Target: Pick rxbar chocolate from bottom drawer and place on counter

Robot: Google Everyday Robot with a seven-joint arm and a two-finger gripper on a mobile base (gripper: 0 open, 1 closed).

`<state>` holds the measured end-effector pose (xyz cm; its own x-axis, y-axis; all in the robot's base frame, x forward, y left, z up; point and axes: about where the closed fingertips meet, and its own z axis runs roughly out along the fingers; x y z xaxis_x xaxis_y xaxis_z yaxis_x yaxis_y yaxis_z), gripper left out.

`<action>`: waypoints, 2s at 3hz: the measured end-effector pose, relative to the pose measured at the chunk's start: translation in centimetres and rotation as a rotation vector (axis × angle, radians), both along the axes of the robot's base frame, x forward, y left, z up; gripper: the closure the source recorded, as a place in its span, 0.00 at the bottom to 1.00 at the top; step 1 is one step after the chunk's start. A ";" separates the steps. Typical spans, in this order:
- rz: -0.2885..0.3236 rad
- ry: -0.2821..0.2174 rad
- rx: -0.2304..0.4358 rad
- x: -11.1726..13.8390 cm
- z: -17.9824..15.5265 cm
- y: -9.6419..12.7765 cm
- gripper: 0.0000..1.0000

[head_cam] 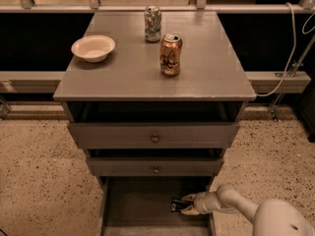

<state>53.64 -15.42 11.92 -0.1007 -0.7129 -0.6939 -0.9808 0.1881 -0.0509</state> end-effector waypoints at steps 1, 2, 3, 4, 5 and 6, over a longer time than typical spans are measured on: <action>0.000 0.000 0.000 0.0 0.0 0.0 1.00; 0.000 0.000 0.000 0.0 0.0 0.0 1.00; 0.000 0.000 0.000 0.0 0.0 0.0 1.00; 0.000 0.000 0.000 0.0 0.0 0.0 0.91; 0.000 0.000 0.000 0.0 0.0 0.0 0.68; 0.000 0.000 0.000 0.0 0.0 0.0 0.45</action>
Offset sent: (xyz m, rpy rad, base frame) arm -0.0426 0.0684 0.1261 -0.1838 -0.2408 0.2946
